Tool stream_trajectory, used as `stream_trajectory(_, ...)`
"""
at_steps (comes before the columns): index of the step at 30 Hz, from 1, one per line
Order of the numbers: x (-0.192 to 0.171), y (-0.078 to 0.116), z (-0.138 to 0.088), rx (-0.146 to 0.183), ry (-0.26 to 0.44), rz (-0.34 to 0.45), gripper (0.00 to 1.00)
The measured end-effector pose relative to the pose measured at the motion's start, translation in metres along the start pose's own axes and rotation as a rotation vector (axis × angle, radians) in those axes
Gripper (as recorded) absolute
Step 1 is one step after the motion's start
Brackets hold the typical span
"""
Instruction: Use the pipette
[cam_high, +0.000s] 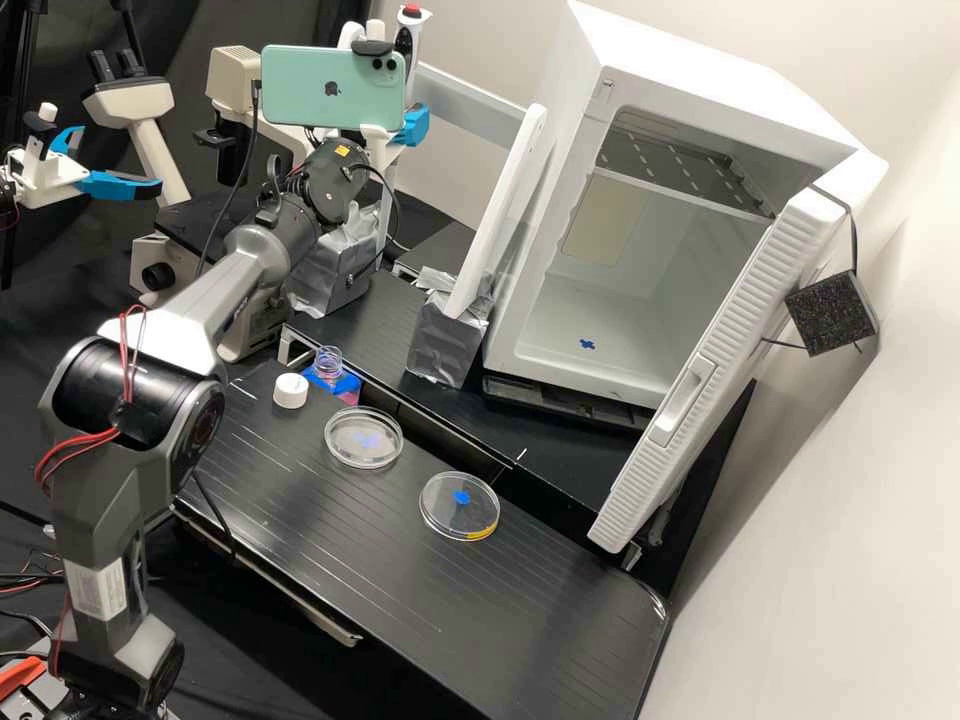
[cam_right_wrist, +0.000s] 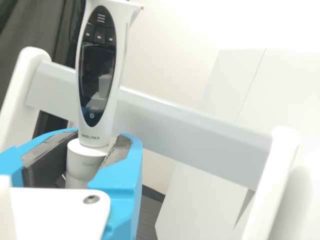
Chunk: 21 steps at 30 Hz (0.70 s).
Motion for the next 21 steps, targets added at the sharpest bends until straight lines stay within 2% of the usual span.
stream_trajectory(2,0.004,-0.002,0.003,0.022,-0.032,-0.014,0.0)
stream_trajectory(3,0.005,-0.002,0.006,0.054,-0.067,-0.031,0.0)
stream_trajectory(5,0.009,-0.003,0.015,0.064,-0.127,-0.081,0.0)
stream_trajectory(6,0.01,-0.004,0.022,0.045,-0.15,-0.127,0.0)
stream_trajectory(7,0.011,-0.004,0.023,0.078,-0.137,-0.142,0.0)
stream_trajectory(10,0.014,-0.004,0.02,0.101,-0.067,-0.164,0.0)
stream_trajectory(11,0.014,-0.005,0.019,0.089,-0.051,-0.172,0.0)
stream_trajectory(14,0.015,-0.006,0.017,0.102,-0.023,-0.185,0.0)
stream_trajectory(21,0.014,-0.005,0.018,0.093,-0.017,-0.186,0.0)
